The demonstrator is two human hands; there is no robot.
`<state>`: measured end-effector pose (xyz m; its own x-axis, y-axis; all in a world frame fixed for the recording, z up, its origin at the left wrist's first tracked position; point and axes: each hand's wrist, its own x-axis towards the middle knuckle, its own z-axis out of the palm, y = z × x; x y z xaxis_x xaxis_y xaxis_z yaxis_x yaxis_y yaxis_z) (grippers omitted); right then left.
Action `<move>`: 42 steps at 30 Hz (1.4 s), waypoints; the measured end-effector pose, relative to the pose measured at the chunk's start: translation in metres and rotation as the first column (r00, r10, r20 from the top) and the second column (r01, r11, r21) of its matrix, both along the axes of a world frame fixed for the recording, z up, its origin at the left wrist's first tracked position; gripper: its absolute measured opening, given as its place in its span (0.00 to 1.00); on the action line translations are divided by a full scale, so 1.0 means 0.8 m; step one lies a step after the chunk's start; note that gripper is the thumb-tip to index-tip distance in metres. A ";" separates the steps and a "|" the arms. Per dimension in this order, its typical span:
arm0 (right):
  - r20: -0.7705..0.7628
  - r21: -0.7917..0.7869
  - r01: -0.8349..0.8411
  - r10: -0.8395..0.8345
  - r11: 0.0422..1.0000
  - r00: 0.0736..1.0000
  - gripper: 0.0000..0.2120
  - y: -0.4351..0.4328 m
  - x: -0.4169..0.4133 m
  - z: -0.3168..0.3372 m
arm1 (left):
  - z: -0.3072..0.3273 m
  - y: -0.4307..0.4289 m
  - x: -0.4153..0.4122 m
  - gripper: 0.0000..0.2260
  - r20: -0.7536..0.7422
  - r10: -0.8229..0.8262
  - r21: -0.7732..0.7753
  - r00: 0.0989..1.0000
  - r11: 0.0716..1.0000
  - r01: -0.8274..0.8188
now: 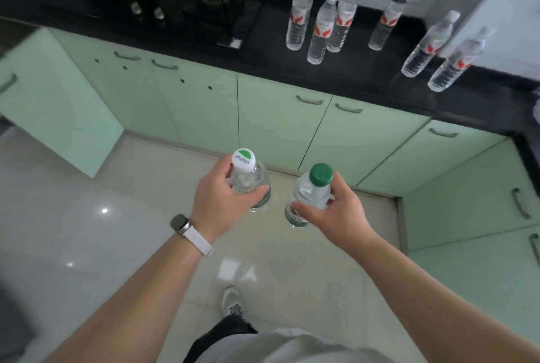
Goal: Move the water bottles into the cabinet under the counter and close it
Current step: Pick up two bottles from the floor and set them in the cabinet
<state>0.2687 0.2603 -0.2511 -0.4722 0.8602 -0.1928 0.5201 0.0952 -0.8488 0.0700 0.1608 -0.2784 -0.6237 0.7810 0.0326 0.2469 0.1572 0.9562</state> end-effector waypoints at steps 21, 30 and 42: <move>-0.145 -0.018 -0.457 0.450 0.889 0.881 0.22 0.064 -0.349 -0.001 | 0.011 -0.043 -0.250 0.22 -0.108 0.461 -0.100 0.881 0.876 -0.471; -0.201 -0.018 -0.647 0.632 0.762 0.749 0.22 0.174 -0.482 0.009 | 0.033 0.049 -0.329 0.22 -0.138 0.611 -0.178 0.779 0.759 -0.627; -0.231 0.004 -0.825 0.803 0.565 0.549 0.20 0.176 -0.634 0.024 | 0.052 0.019 -0.395 0.20 -0.101 0.831 -0.098 0.547 0.538 -0.837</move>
